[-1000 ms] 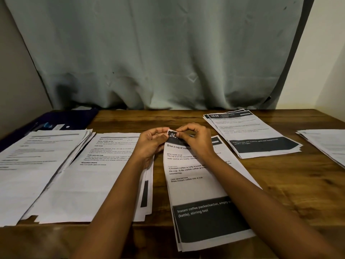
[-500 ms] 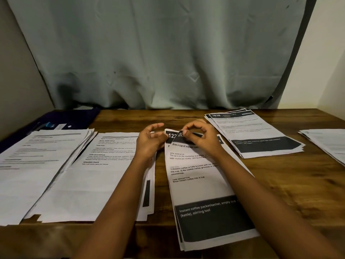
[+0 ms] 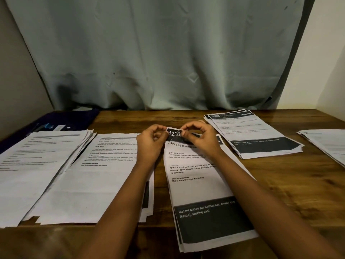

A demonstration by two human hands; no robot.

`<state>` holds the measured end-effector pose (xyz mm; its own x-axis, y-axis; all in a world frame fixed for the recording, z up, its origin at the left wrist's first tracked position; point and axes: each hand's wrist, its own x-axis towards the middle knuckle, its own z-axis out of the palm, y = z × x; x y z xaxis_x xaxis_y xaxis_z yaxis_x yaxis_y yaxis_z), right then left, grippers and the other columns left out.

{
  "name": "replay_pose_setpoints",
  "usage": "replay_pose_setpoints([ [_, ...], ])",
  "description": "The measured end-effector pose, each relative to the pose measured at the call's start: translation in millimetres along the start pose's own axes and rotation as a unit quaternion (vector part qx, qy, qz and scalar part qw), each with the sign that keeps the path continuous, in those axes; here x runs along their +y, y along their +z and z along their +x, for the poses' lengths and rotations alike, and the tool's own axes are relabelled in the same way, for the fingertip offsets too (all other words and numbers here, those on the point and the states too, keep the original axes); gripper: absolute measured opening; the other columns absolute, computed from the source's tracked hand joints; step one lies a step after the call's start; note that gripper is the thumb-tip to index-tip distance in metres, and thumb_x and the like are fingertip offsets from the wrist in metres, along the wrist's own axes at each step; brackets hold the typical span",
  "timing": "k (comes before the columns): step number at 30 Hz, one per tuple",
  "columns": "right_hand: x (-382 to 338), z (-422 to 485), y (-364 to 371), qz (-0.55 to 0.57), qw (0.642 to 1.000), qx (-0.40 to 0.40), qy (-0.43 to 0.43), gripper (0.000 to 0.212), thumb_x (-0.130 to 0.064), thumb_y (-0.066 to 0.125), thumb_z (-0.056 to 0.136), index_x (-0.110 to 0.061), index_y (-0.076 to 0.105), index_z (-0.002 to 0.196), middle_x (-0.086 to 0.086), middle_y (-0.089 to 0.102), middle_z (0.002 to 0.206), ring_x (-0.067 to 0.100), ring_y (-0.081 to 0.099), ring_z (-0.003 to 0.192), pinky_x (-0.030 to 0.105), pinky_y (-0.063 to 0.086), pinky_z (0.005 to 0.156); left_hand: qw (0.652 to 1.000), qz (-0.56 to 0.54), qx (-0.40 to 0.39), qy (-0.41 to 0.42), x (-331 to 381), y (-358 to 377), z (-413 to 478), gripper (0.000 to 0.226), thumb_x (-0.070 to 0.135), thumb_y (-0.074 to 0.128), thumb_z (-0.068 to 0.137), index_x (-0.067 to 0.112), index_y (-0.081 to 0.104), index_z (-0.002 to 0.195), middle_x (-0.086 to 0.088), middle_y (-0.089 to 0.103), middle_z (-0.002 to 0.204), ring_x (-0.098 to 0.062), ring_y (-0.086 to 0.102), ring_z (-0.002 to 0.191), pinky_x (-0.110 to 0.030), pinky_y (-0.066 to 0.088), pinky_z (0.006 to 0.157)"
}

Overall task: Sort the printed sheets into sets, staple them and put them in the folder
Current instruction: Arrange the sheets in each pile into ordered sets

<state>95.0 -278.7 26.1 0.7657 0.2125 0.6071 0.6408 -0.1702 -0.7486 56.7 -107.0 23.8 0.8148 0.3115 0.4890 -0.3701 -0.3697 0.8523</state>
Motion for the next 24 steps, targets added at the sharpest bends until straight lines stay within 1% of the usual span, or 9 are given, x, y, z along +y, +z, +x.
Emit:
replay_pose_setpoints([
  [2,0,0,0,-0.004,1.0,0.003,0.002,0.011,-0.02,0.076,0.079,-0.028,0.072,0.086,-0.002,0.066,0.097,0.017,0.061,0.1,0.046,0.052,0.088,0.999,0.037,0.006,0.039,-1,0,-1,0.008,0.017,0.067,0.087,0.02,0.071,0.093,0.008,0.071,0.082,-0.005,0.067,0.078,-0.025,0.055,0.07],
  [6,1,1,0,-0.012,1.0,0.019,0.011,0.012,-0.025,0.077,0.076,-0.031,0.072,0.085,-0.001,0.065,0.098,0.019,0.061,0.099,0.048,0.053,0.087,0.996,0.058,0.02,0.067,-2,-1,0,0.015,0.018,0.068,0.086,0.019,0.075,0.099,0.008,0.069,0.113,-0.004,0.063,0.102,-0.021,0.05,0.086],
  [7,0,1,1,-0.009,1.0,0.027,0.011,0.012,-0.027,0.077,0.075,-0.032,0.072,0.084,-0.003,0.065,0.097,0.019,0.061,0.099,0.048,0.053,0.087,0.996,0.05,0.024,0.067,-2,-1,1,0.015,0.017,0.068,0.085,0.019,0.075,0.099,0.007,0.068,0.116,-0.003,0.062,0.104,-0.022,0.049,0.089],
  [9,-1,1,3,-0.009,0.999,0.041,0.003,0.011,-0.029,0.077,0.074,-0.034,0.072,0.082,-0.008,0.066,0.094,0.019,0.061,0.099,0.047,0.052,0.087,0.998,0.019,0.01,0.054,1,-1,-1,0.014,0.014,0.067,0.087,0.016,0.075,0.098,0.005,0.072,0.106,-0.002,0.065,0.098,-0.025,0.053,0.087],
  [12,-4,1,3,-0.041,0.998,0.046,-0.016,0.018,-0.02,0.078,0.076,-0.036,0.07,0.081,-0.014,0.065,0.089,0.015,0.058,0.099,0.043,0.05,0.088,0.999,-0.026,-0.029,0.017,5,0,-3,0.012,0.011,0.066,0.088,0.012,0.073,0.098,0.002,0.073,0.088,-0.006,0.069,0.082,-0.026,0.057,0.074],
  [14,-6,1,4,-0.06,0.997,0.038,-0.02,0.017,-0.017,0.078,0.076,-0.032,0.071,0.083,-0.015,0.064,0.087,0.014,0.056,0.098,0.039,0.05,0.087,0.999,-0.021,-0.045,0.009,4,1,-3,0.013,0.011,0.066,0.088,0.012,0.072,0.099,0.001,0.073,0.087,-0.008,0.07,0.081,-0.027,0.058,0.073],
  [17,-6,0,4,-0.059,0.998,0.033,-0.018,0.017,-0.016,0.078,0.076,-0.031,0.071,0.083,-0.017,0.062,0.087,0.014,0.055,0.097,0.035,0.049,0.086,0.998,-0.016,-0.064,-0.013,0,1,-1,0.019,0.009,0.071,0.084,0.012,0.07,0.103,0.001,0.073,0.091,-0.007,0.069,0.084,-0.027,0.058,0.077],
  [21,-4,1,2,-0.057,0.998,0.032,0.005,0.018,-0.018,0.078,0.076,-0.033,0.07,0.082,-0.008,0.063,0.093,0.011,0.056,0.099,0.026,0.047,0.084,0.994,-0.027,-0.086,-0.062,-8,1,3,0.029,0.003,0.075,0.077,0.017,0.065,0.101,-0.005,0.072,0.094,-0.017,0.071,0.089,-0.033,0.057,0.082],
  [24,-5,0,2,-0.049,0.998,0.034,0.015,0.021,-0.018,0.079,0.075,-0.036,0.069,0.08,-0.011,0.062,0.093,0.013,0.056,0.099,0.032,0.05,0.088,0.992,0.0,-0.088,-0.09,-10,0,4,0.036,0.004,0.078,0.074,0.013,0.063,0.106,-0.006,0.072,0.092,-0.017,0.071,0.085,-0.033,0.059,0.079],
])
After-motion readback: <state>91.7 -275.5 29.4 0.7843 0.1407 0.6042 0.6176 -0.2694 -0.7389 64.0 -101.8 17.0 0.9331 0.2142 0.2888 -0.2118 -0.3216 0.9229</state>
